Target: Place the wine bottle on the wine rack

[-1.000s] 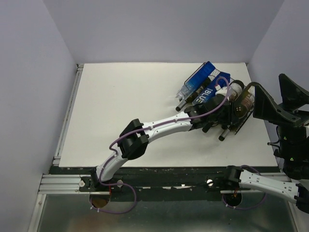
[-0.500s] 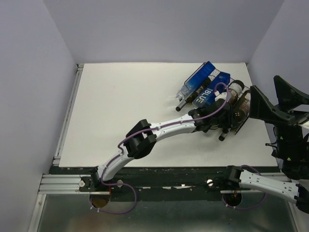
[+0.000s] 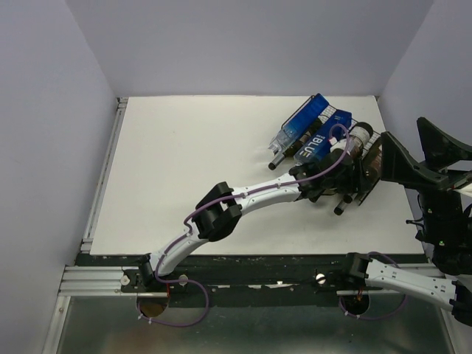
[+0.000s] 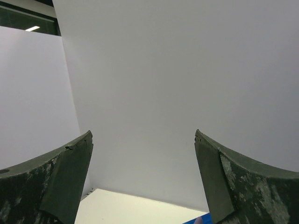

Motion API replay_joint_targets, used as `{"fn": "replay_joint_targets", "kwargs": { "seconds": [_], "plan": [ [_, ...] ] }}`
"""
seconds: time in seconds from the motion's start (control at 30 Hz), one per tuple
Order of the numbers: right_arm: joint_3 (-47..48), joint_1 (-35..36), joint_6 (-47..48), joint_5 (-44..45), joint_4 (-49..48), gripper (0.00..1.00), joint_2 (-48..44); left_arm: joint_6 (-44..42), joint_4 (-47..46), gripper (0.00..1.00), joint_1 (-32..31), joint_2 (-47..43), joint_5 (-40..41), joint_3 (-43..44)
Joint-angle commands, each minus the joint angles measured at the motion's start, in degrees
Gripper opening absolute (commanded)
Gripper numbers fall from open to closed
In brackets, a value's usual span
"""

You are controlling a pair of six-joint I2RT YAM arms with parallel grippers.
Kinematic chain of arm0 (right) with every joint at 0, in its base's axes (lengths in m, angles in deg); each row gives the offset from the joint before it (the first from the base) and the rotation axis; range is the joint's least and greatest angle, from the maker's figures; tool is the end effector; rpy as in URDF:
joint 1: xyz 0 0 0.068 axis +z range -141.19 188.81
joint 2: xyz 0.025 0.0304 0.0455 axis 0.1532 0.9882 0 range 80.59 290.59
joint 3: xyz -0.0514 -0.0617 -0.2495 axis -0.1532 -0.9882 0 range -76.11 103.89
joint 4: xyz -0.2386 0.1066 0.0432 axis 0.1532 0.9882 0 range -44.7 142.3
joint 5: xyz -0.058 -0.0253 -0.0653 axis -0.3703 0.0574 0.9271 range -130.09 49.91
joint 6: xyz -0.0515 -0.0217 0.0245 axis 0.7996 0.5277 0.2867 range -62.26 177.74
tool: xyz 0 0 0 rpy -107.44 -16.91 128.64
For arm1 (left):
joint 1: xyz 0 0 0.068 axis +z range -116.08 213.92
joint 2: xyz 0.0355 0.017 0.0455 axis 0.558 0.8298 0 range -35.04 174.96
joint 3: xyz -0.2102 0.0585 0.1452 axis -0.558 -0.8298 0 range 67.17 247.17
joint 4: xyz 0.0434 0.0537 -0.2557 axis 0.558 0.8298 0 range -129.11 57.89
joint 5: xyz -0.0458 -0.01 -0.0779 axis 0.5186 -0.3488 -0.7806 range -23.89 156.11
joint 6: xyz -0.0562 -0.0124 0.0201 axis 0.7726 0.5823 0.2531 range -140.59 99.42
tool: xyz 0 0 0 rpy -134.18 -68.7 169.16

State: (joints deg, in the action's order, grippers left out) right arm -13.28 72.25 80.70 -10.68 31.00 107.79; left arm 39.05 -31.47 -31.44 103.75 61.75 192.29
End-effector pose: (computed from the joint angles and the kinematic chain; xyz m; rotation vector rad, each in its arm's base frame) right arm 0.0359 0.0217 0.5098 -0.1104 0.8428 0.4847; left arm 0.2376 -0.5261 0.2363 0.1721 2.2611 -1.4137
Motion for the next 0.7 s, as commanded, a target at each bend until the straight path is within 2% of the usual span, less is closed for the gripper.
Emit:
{"fn": "replay_joint_targets", "kwargs": {
  "seconds": [0.0,0.1,0.27,0.5,0.67],
  "plan": [
    [0.2,0.5,0.0,2.1,1.6,0.95,-1.0,0.4,-7.2,0.80,0.1,0.3,-3.3,2.1],
    [0.3,0.5,0.0,2.5,1.9,0.95,-1.2,0.0,-7.2,0.98,0.1,0.0,-4.3,1.5],
    [0.4,0.5,0.1,3.4,2.4,0.95,-1.4,-4.7,-5.8,0.99,0.0,-3.4,-3.0,-1.2],
    [1.0,0.5,0.7,5.5,2.8,0.95,-1.4,-13.2,0.3,0.99,-1.0,-11.9,3.9,-8.7],
    [1.1,0.5,1.4,7.0,2.9,0.95,-1.1,-18.3,4.6,0.99,-1.8,-14.1,7.6,-8.9]
  ]
}}
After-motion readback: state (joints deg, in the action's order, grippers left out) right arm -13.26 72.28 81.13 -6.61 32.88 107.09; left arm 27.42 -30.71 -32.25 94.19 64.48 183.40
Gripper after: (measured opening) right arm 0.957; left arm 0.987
